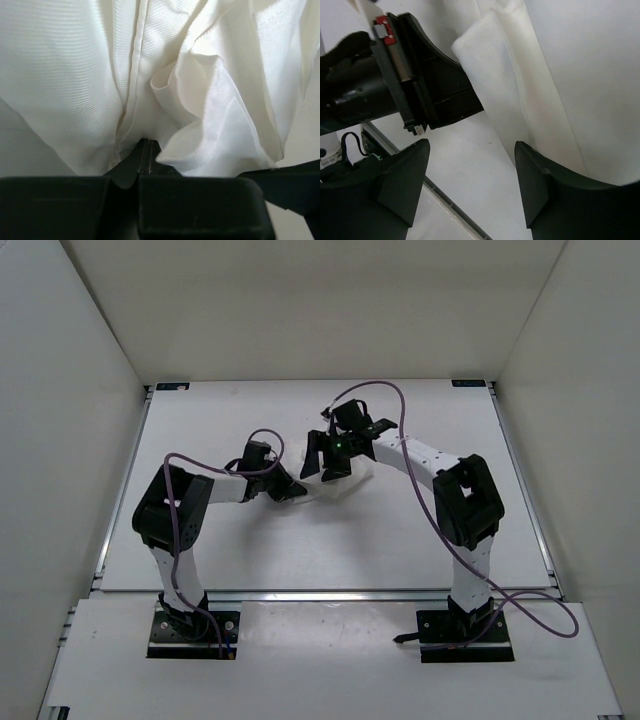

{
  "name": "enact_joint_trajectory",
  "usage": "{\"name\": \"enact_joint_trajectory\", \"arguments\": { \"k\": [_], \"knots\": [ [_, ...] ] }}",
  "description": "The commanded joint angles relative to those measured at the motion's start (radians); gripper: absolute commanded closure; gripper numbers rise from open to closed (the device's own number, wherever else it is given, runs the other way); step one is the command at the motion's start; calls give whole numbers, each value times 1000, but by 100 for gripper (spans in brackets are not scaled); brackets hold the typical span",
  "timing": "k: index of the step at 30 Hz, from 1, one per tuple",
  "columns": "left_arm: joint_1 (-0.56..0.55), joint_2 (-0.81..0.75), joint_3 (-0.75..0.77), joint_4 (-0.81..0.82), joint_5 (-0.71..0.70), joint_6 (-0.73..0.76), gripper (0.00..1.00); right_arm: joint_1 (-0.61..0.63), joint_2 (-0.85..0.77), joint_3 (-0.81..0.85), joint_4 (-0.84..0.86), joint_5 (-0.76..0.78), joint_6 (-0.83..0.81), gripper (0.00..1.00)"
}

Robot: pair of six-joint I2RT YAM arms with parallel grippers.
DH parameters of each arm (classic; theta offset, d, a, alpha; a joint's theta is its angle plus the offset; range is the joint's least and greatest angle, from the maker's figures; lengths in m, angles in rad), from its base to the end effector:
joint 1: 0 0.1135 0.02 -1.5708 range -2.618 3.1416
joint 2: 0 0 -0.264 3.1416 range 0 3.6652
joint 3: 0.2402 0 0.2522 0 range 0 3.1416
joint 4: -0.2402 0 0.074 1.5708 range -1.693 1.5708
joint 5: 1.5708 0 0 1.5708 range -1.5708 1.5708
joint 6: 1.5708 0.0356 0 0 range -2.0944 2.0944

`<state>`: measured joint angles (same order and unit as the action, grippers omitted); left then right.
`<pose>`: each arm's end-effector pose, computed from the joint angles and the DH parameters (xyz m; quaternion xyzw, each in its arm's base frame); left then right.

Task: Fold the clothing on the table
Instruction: Fold the skirt

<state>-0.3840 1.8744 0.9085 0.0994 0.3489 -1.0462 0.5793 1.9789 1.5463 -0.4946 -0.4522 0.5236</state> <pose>0.3266 -0.1451 0.1162 -0.2439 0.8936 -0.3457 0.1496 0.3563 0.2517 0.2228 -0.0966 0.9222 0.3426 0.1511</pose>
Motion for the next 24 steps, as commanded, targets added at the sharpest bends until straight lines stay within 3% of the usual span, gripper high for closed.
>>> {"name": "enact_joint_trajectory", "arguments": {
  "k": [1,5,11,16,24],
  "knots": [
    [23,-47,-54,-7,-7,-24,100,-27,-78,63,73,-20,9,33],
    [39,-70,-74,6,-4,-38,100,-128,-149,87,90,-20,12,29],
    [54,-110,-74,-1,16,-40,100,-248,-245,-44,74,-8,-114,30],
    [79,-210,-56,-99,-33,34,100,-153,-236,-109,-13,78,-275,29],
    [86,-244,-102,-155,-116,64,100,11,-232,-172,36,260,-373,29]
  ]
}}
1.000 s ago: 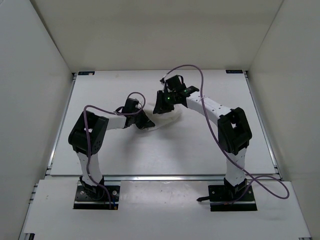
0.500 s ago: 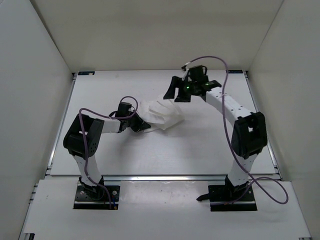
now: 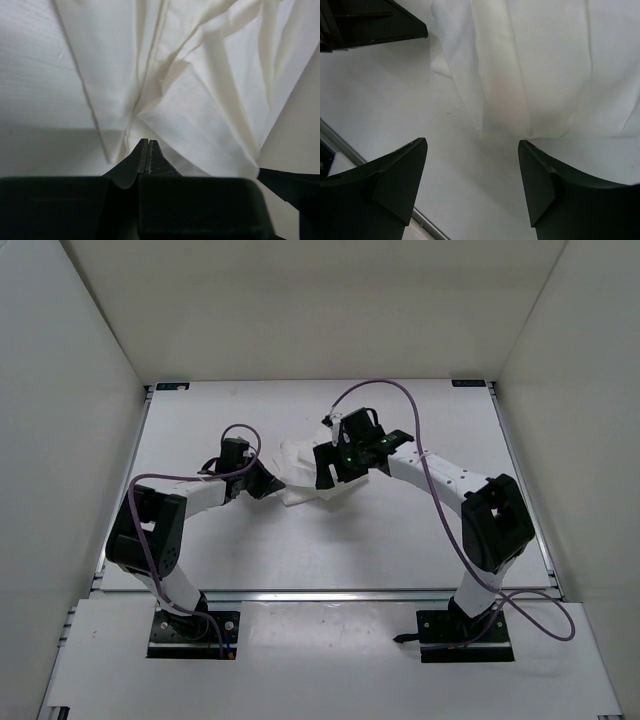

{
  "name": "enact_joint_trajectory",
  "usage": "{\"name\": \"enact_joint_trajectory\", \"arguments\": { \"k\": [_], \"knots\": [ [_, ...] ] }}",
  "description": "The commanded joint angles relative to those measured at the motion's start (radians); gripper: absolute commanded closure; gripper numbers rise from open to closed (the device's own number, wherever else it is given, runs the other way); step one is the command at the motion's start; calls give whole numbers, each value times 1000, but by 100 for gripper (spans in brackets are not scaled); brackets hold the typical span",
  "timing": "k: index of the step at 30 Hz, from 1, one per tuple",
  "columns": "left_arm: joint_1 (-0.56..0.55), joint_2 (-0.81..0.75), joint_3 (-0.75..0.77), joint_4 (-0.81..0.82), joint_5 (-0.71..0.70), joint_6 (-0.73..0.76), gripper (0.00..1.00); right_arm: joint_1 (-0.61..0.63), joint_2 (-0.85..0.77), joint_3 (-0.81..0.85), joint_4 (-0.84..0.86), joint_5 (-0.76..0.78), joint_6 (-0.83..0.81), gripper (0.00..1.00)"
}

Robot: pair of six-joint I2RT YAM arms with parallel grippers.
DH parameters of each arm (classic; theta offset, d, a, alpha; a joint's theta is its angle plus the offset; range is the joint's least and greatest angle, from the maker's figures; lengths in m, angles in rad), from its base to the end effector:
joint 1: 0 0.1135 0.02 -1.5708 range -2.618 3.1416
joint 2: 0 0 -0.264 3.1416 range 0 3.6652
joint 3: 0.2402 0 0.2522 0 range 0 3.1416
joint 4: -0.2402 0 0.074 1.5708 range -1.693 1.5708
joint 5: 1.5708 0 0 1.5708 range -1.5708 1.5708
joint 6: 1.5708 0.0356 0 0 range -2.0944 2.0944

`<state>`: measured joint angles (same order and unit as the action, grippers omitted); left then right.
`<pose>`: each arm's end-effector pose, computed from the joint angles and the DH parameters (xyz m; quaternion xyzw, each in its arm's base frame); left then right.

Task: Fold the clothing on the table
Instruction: Fold the skirt

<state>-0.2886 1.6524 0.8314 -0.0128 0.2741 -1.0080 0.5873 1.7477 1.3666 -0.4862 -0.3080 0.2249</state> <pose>0.3089 -0.1018 0.1581 -0.2792 0.8823 -0.3171 0.2075 0.3153 0.2229 0.2557 -0.2192 0.9030 0.2668 0.2559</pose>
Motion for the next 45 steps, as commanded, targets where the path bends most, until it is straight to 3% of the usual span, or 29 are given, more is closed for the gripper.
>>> {"name": "enact_joint_trajectory", "arguments": {
  "k": [1,6,10,16,20,26,39,43,45],
  "knots": [
    [-7,-19,-31,-49,-49,28,100,17,12,25,9,141,-103,30],
    [3,7,-11,-33,-30,20,100,77,52,48,-6,335,-206,30],
    [14,-3,-23,-26,-13,23,100,149,75,35,24,503,-311,25],
    [2,21,-35,1,31,14,100,166,115,34,72,489,-299,25],
    [-1,32,-26,1,34,22,100,163,93,51,129,454,-271,20],
    [-17,60,-31,59,50,-4,100,197,216,130,29,512,-332,19],
    [-35,87,1,-58,-32,-1,100,223,275,104,60,550,-309,20],
    [-37,90,2,-70,-38,2,100,235,351,166,49,636,-303,35],
    [-40,92,2,-58,-32,2,100,235,369,183,47,650,-297,64]
  ]
}}
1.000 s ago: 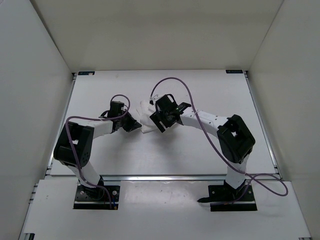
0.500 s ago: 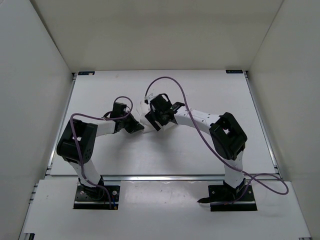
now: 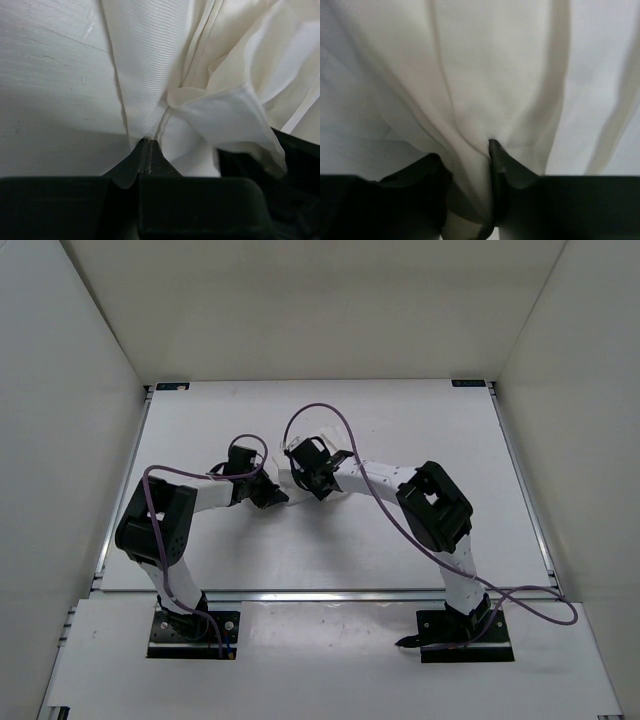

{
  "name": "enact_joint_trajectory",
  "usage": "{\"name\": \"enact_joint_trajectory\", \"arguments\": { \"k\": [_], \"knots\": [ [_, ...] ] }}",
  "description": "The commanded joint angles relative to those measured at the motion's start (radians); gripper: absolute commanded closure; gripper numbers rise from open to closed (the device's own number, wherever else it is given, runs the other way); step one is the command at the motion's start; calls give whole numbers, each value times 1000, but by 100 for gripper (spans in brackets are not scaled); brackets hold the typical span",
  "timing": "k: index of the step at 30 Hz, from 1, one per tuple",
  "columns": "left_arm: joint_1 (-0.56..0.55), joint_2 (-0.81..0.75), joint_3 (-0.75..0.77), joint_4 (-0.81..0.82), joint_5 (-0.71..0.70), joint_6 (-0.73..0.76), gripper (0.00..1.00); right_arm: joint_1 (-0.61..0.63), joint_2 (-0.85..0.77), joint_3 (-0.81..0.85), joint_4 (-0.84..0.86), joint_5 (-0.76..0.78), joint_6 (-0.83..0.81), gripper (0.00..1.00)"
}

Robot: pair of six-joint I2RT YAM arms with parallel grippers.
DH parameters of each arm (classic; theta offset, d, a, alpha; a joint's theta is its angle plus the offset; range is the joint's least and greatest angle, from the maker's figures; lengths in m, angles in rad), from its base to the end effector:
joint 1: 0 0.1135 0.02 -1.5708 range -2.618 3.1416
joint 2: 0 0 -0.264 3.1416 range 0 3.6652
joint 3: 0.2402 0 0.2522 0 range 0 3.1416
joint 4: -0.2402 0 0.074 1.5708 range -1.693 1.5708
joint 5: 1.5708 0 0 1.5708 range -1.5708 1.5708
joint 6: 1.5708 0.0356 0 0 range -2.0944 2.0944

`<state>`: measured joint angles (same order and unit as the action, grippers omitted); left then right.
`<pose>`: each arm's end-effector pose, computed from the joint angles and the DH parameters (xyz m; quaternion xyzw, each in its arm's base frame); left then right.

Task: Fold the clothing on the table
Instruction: Fold the skirt

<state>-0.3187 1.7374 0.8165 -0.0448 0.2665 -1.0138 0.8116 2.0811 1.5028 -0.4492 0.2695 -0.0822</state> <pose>0.3023 -0.1096 0.1260 -0.2850 0.9030 -0.2822 0.1538 0.3117 0.3147 0.1675 -0.3800 0.8764 -0.0261 0.2946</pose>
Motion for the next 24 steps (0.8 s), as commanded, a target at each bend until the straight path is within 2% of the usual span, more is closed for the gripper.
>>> {"name": "enact_joint_trajectory", "arguments": {
  "k": [1,2,3,10,19,22,24],
  "knots": [
    [-7,1,15,-29,-27,6,100,5,43,60,7,77,13,74],
    [-13,4,10,-35,-26,11,100,4,42,72,-5,76,21,91],
    [-13,8,19,-35,-32,12,100,3,46,82,-6,79,33,100],
    [-17,24,38,-20,-23,1,100,-49,-38,125,-20,53,58,100],
    [-13,36,75,-9,-16,-16,100,-126,-101,229,-77,-200,110,100],
    [-17,44,76,0,-16,-19,100,-149,-95,251,-103,-349,107,97],
    [-17,48,72,2,-18,-22,100,-163,-73,249,-127,-358,119,100]
  ]
}}
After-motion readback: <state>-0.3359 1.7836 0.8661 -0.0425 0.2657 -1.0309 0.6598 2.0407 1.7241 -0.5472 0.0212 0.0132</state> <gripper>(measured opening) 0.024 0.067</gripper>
